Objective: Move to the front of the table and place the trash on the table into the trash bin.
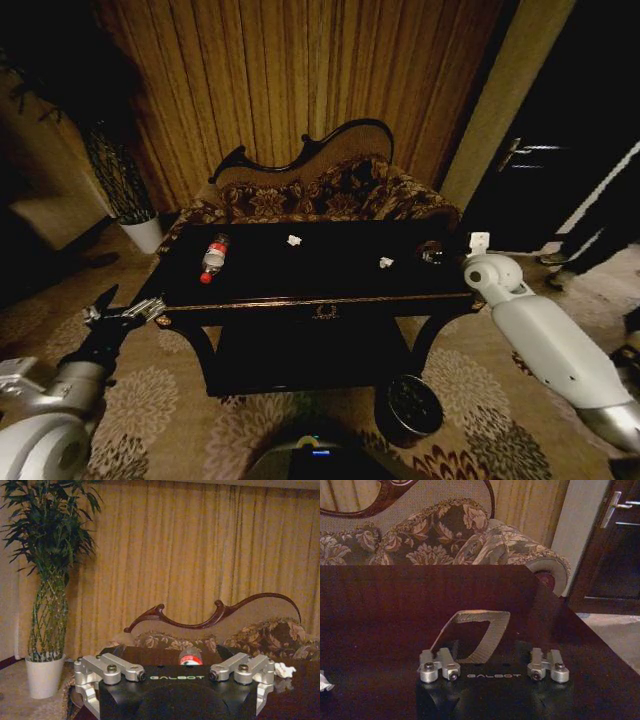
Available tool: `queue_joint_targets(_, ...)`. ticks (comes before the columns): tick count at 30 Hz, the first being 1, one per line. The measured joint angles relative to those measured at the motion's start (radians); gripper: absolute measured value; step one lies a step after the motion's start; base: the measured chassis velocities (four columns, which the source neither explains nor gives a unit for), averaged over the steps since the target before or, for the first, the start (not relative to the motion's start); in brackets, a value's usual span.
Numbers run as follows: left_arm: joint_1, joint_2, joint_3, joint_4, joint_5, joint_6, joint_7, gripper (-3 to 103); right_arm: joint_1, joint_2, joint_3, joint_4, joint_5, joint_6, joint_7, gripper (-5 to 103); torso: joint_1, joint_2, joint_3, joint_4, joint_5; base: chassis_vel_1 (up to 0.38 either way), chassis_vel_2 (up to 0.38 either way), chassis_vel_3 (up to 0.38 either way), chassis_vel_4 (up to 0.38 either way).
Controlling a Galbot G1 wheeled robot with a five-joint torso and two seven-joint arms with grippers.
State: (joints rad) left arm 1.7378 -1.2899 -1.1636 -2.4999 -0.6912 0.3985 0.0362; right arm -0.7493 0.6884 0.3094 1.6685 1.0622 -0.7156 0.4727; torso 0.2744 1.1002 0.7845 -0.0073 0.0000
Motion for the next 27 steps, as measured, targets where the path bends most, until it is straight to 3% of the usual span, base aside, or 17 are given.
queue_joint_targets(6,-0.006,0.001,0.005,0.000,0.000,-0.001,0.000,100,-0.006,0.001,0.001,-0.004,-0.004,0.001,-0.005,38,0.000,0.000,0.000,0.0000,0.0000,0.000,0.000,0.000,0.000)
queue_joint_targets(8,-0.007,0.001,0.006,0.000,0.000,-0.001,0.000,100,-0.006,0.000,0.002,-0.004,-0.004,0.001,-0.006,38,0.000,0.000,0.000,0.0000,0.0000,0.000,0.000,0.000,0.000)
queue_joint_targets(14,-0.009,0.001,0.009,0.000,0.001,-0.002,0.000,100,-0.016,-0.004,0.009,0.001,-0.004,0.001,-0.007,12,0.000,0.000,0.000,-0.0001,0.0000,0.000,0.000,0.000,0.000)
queue_joint_targets(16,-0.009,0.001,0.009,0.000,0.001,-0.002,0.000,100,-0.017,-0.004,0.010,0.002,-0.004,0.001,-0.007,12,0.000,0.000,0.000,0.0000,0.0000,0.000,0.000,0.000,0.000)
queue_joint_targets(19,-0.009,0.002,0.010,0.000,0.002,-0.004,0.001,100,-0.026,-0.005,0.018,0.008,-0.004,0.001,-0.007,1,0.000,0.000,0.000,0.0000,0.0000,0.000,0.000,0.000,0.000)
queue_joint_targets(27,-0.008,0.005,0.010,0.000,0.002,-0.005,0.002,100,-0.043,-0.008,0.033,0.022,-0.004,0.001,-0.008,0,0.000,0.000,0.000,-0.0001,0.0001,0.000,0.000,0.000,0.000)
